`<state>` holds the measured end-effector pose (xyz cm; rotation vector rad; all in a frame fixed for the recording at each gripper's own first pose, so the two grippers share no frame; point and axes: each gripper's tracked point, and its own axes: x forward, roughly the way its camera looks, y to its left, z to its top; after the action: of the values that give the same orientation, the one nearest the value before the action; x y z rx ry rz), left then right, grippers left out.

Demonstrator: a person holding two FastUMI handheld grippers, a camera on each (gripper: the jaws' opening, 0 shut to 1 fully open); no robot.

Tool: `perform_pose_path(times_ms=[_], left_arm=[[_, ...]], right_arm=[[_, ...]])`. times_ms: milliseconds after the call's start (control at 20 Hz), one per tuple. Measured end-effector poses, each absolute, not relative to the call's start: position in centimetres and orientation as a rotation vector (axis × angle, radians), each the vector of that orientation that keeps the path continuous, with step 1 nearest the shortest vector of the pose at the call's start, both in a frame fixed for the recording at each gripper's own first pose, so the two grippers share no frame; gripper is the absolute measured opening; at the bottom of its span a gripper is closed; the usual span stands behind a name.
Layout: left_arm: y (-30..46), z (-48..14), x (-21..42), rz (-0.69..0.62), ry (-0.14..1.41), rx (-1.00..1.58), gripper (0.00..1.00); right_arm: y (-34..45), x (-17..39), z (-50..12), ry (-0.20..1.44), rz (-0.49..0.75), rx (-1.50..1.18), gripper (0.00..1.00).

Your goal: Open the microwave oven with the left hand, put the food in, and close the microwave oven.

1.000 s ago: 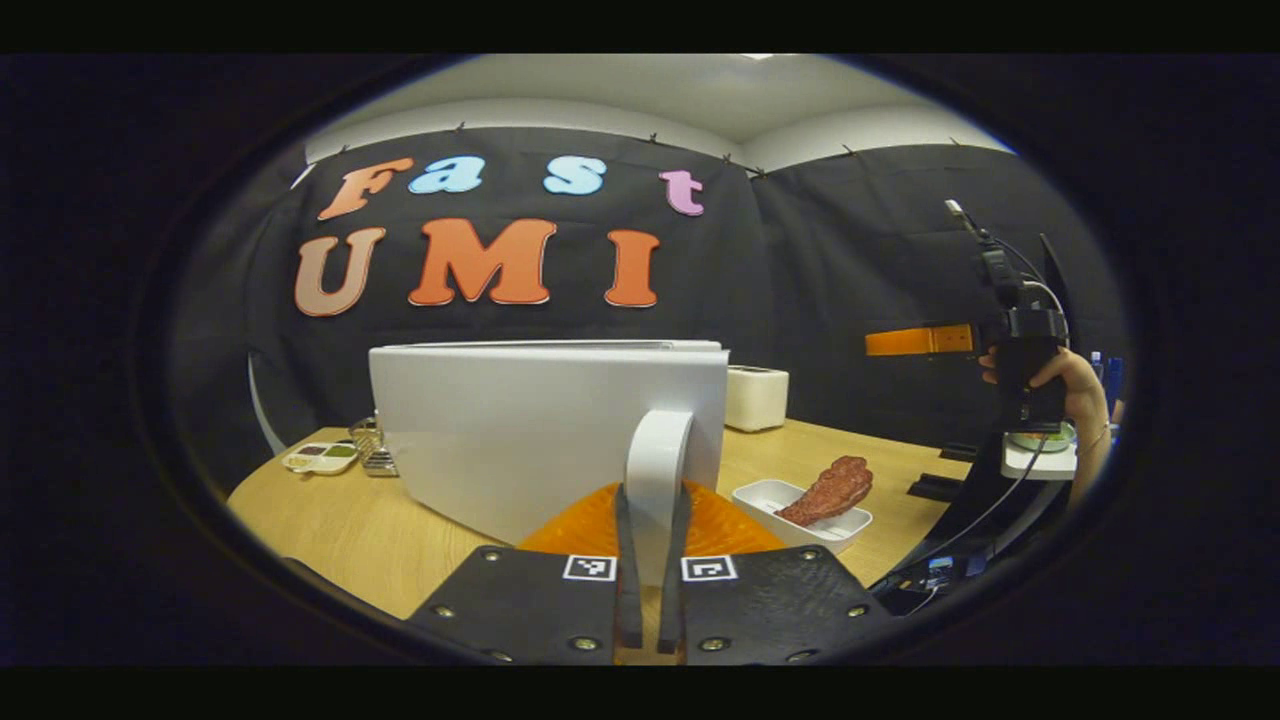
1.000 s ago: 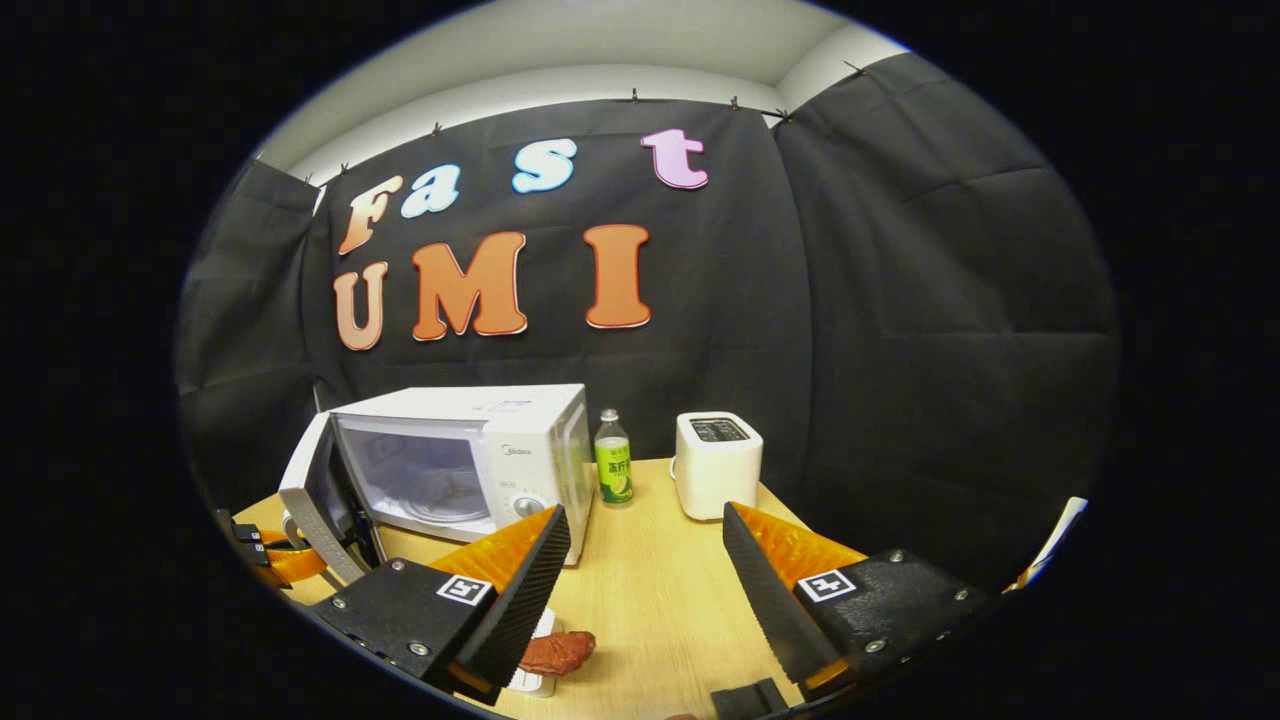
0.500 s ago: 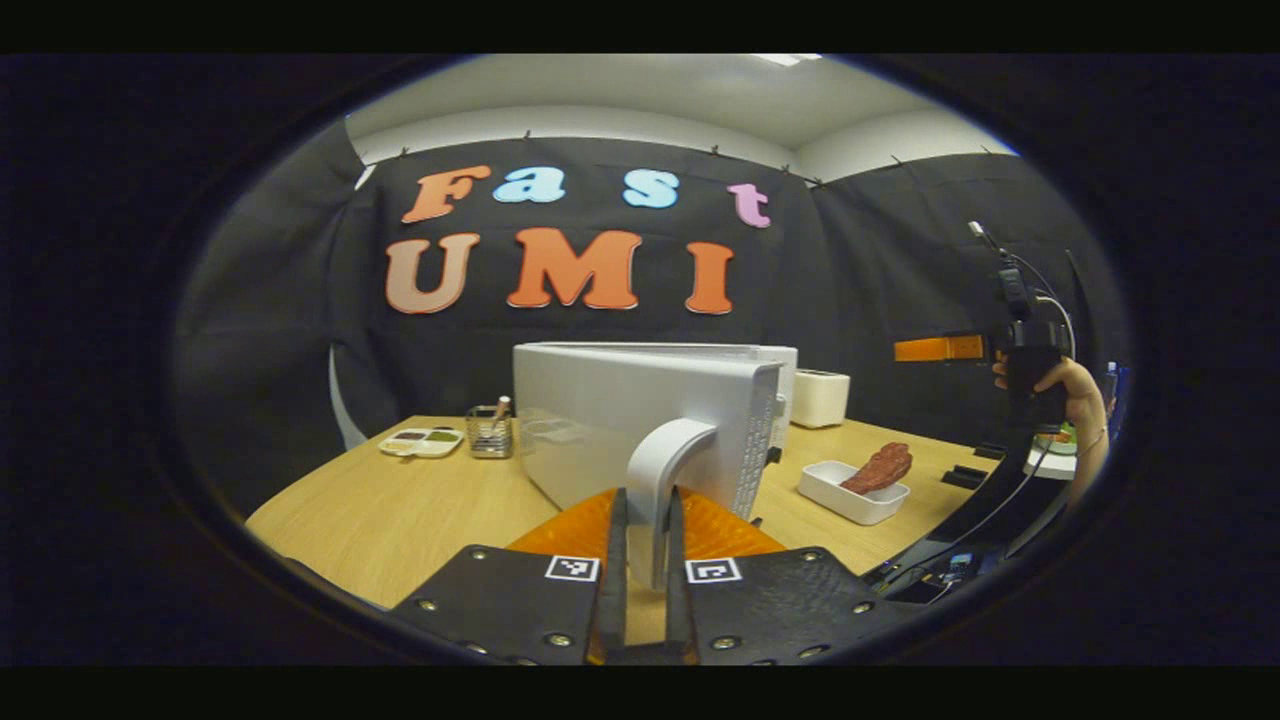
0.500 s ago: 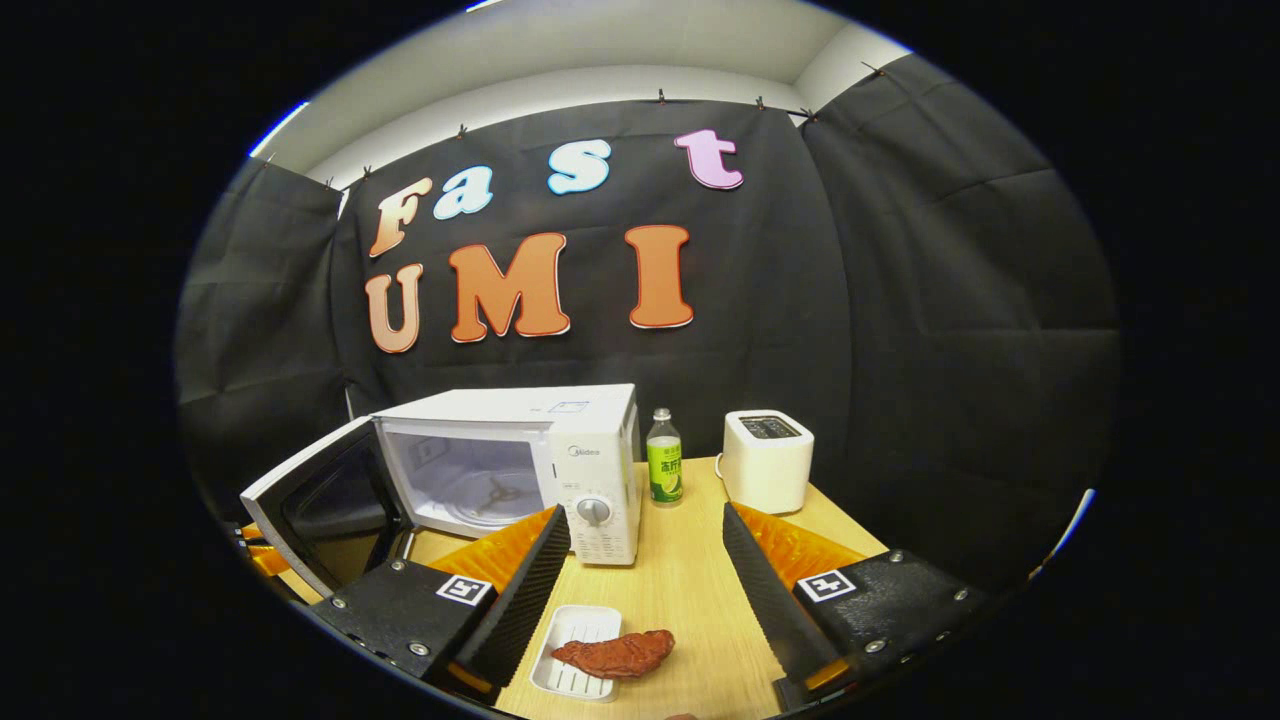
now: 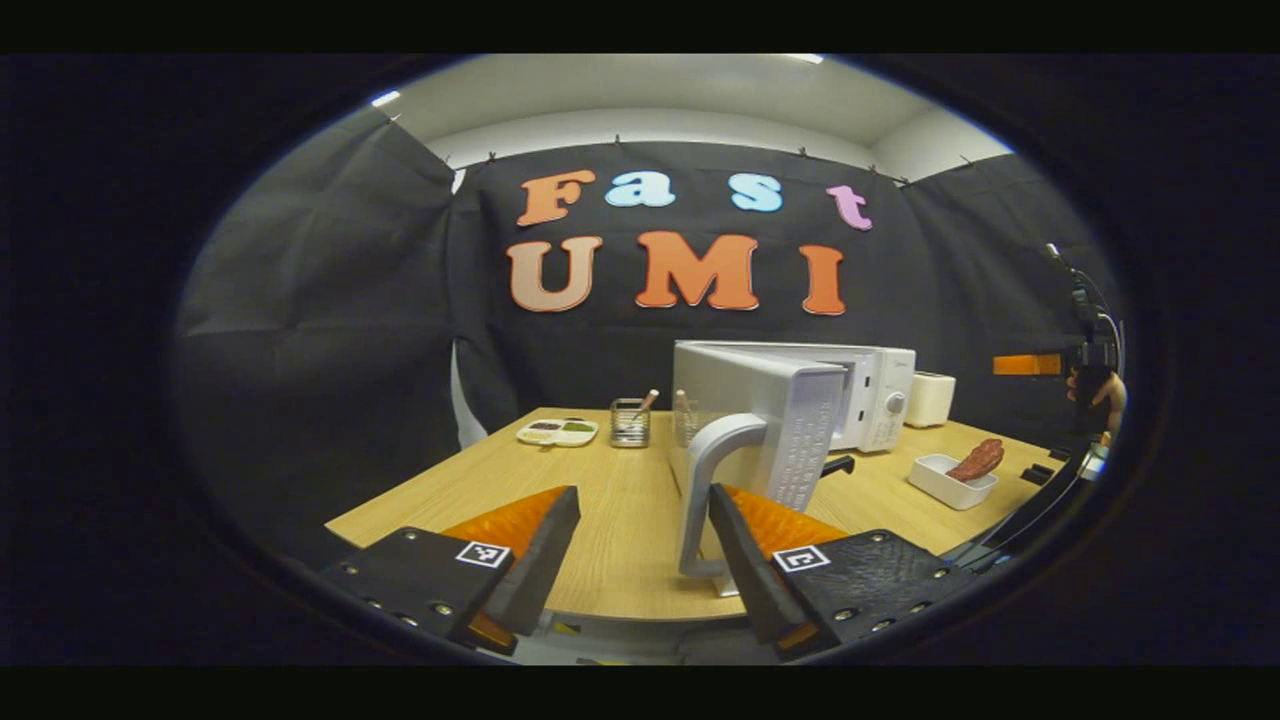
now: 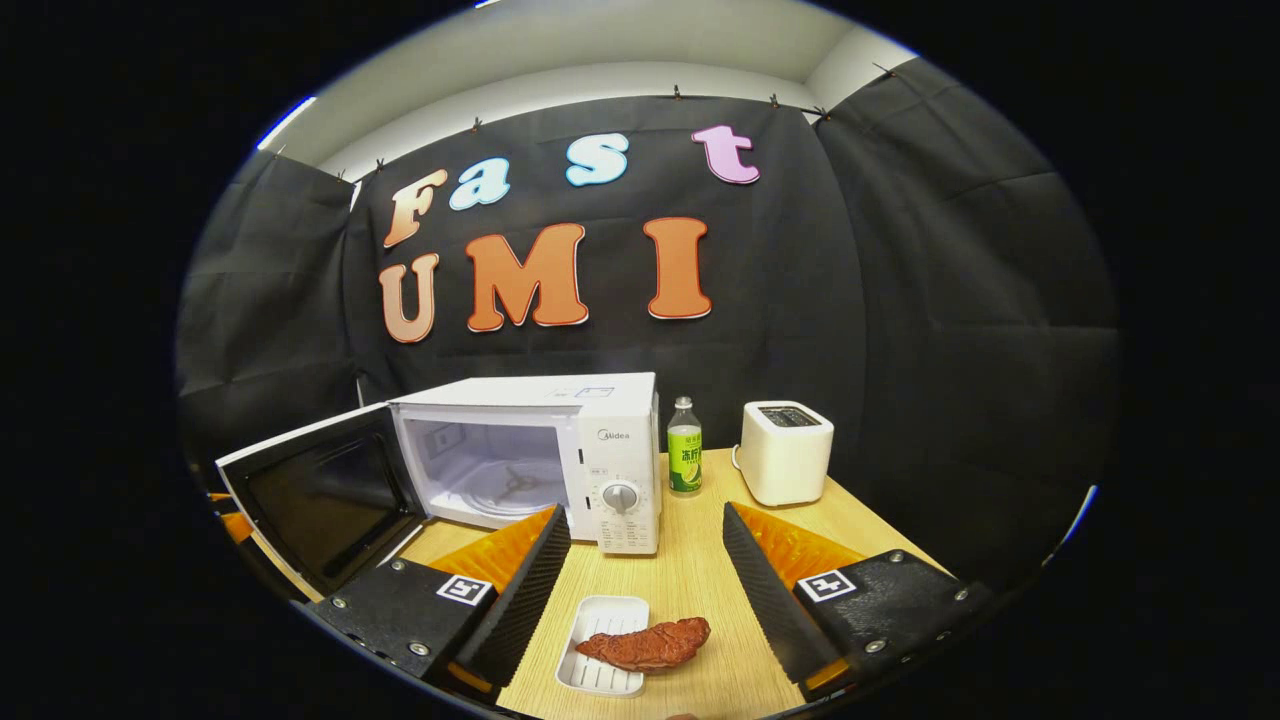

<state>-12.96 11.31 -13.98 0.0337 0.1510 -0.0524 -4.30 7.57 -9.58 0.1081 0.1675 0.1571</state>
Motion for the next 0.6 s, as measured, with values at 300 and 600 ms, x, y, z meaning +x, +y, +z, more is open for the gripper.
perform_pose_path(times_ms=[300,600], left_arm=[[13.3,-12.1,-13.2,-0.015,0.107,0.032,0.82],[16.2,-12.0,-13.8,0.05,0.101,0.018,0.82]], right_arm=[[5.6,-3.8,-12.5,0.216,0.091,0.201,0.95],[5.3,-3.5,-17.4,0.322,0.066,0.392,0.95]])
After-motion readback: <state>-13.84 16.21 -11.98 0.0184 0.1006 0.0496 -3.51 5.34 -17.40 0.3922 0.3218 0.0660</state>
